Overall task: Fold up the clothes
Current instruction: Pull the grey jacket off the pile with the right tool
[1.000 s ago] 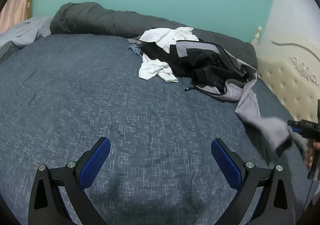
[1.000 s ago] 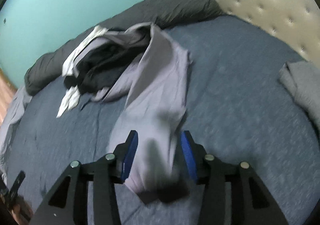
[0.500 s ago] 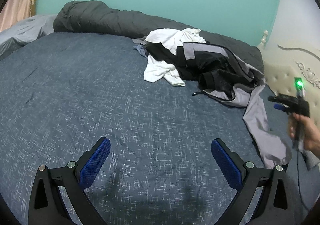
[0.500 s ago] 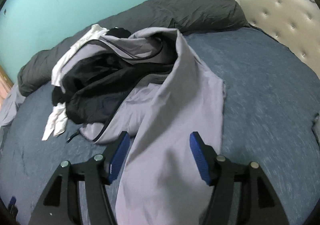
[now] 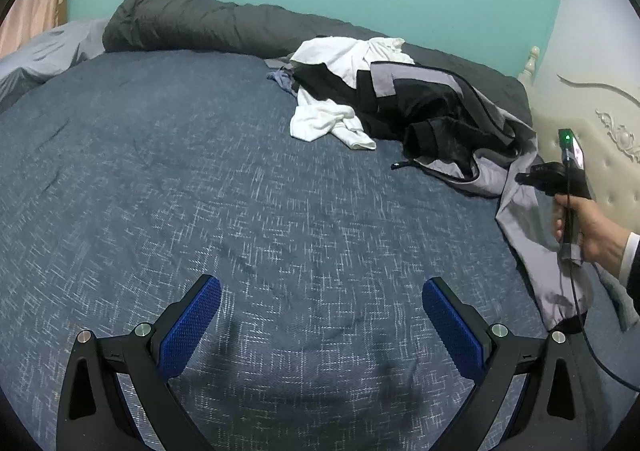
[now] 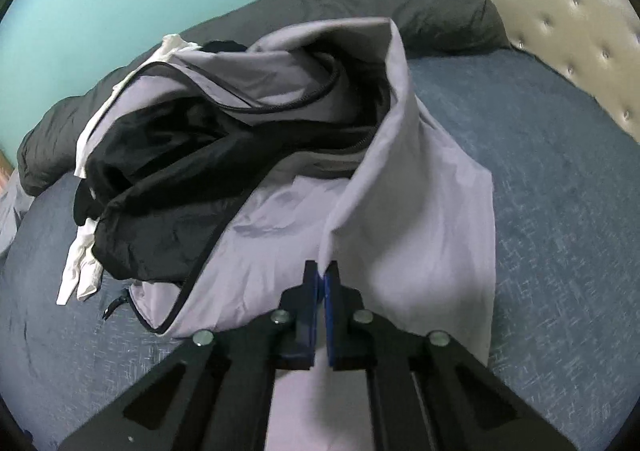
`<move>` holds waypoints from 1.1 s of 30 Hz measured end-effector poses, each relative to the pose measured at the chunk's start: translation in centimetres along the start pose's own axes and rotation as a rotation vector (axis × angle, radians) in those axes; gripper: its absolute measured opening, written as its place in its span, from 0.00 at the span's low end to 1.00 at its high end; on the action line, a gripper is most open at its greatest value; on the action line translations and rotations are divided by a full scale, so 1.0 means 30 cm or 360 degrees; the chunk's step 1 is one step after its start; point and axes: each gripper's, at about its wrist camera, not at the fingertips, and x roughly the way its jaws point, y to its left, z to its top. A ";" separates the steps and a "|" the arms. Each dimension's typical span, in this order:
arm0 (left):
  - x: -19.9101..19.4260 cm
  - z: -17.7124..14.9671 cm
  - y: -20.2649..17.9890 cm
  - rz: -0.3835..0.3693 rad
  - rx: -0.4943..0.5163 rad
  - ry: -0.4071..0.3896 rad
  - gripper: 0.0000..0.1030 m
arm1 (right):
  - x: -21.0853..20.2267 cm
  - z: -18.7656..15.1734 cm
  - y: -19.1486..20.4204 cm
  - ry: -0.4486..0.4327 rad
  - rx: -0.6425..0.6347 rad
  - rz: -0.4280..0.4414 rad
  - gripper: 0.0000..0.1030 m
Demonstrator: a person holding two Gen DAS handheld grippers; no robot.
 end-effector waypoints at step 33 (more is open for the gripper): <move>-0.122 0.053 -0.017 -0.0061 -0.0001 -0.0122 1.00 | -0.637 -0.324 0.173 0.0006 -0.0427 0.0397 0.35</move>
